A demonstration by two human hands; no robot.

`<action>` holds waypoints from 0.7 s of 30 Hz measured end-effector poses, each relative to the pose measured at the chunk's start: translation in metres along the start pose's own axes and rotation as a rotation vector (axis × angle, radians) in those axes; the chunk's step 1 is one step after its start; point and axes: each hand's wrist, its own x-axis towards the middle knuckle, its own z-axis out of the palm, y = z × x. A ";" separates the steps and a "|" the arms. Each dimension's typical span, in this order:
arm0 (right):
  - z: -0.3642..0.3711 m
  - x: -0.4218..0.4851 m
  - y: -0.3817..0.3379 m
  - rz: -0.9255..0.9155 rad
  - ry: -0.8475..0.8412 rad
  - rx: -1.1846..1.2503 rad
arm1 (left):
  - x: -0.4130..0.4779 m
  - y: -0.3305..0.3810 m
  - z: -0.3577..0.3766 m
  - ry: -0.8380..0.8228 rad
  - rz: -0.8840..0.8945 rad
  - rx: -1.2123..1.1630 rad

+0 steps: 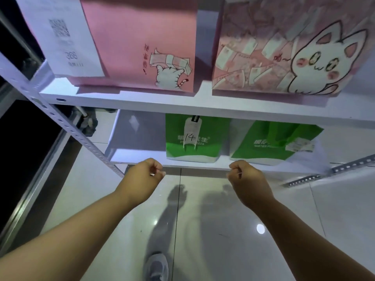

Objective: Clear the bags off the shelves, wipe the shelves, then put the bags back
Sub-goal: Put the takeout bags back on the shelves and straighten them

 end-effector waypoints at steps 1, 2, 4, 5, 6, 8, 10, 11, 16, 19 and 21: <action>0.009 0.010 0.003 0.011 0.001 0.009 | 0.014 -0.004 0.004 0.002 -0.005 -0.005; 0.017 0.020 0.006 0.014 -0.002 0.021 | 0.026 -0.007 0.009 0.004 -0.012 -0.001; 0.033 0.039 0.012 0.001 -0.016 0.022 | 0.052 -0.013 0.019 0.005 -0.008 0.027; 0.041 0.049 0.015 -0.007 -0.011 0.019 | 0.064 -0.016 0.024 0.008 0.002 0.031; 0.048 0.060 0.019 -0.010 0.006 0.016 | 0.075 -0.018 0.029 0.016 0.016 0.026; 0.059 0.081 0.024 0.027 0.042 0.013 | 0.096 -0.022 0.038 0.042 0.047 0.007; 0.068 0.099 0.027 0.066 0.052 0.047 | 0.115 -0.027 0.046 0.069 0.062 0.004; 0.072 0.106 0.029 0.066 0.052 0.066 | 0.123 -0.029 0.049 0.075 0.059 0.003; 0.089 0.125 0.035 0.046 0.059 0.058 | 0.145 -0.036 0.062 0.030 0.054 -0.029; 0.095 0.124 0.038 0.033 0.082 0.054 | 0.144 -0.040 0.067 0.074 0.053 -0.029; 0.094 0.121 0.040 0.037 0.113 0.045 | 0.140 -0.041 0.067 0.104 0.053 -0.047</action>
